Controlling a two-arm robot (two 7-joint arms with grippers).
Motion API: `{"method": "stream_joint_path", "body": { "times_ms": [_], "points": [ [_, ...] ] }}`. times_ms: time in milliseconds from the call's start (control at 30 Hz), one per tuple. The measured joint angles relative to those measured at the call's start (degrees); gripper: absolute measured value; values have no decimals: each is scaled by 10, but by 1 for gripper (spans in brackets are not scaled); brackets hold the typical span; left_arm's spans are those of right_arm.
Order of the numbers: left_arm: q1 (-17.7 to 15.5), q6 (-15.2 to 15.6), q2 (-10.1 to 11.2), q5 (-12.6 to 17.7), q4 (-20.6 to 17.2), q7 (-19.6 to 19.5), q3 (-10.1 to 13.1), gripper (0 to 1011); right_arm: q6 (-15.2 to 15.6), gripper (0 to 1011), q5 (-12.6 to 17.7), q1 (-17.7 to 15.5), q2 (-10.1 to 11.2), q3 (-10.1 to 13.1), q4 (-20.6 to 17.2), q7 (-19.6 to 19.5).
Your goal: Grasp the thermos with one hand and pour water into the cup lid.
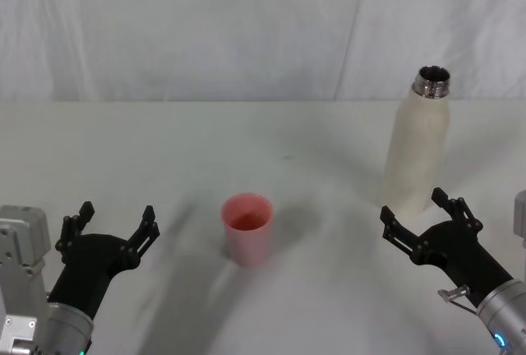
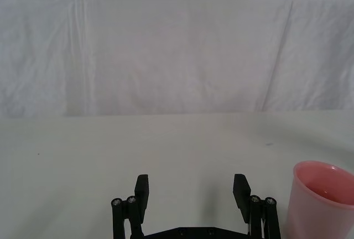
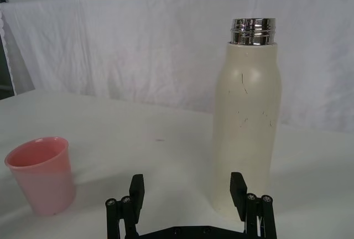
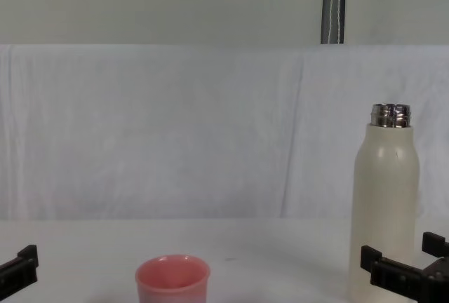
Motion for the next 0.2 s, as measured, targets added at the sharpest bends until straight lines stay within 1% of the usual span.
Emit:
{"method": "stream_joint_path", "body": {
  "times_ms": [200],
  "points": [
    [0, 0, 0, 0, 0, 0, 0, 1001, 0, 1000, 0, 0, 0, 0, 0, 0]
  ]
}}
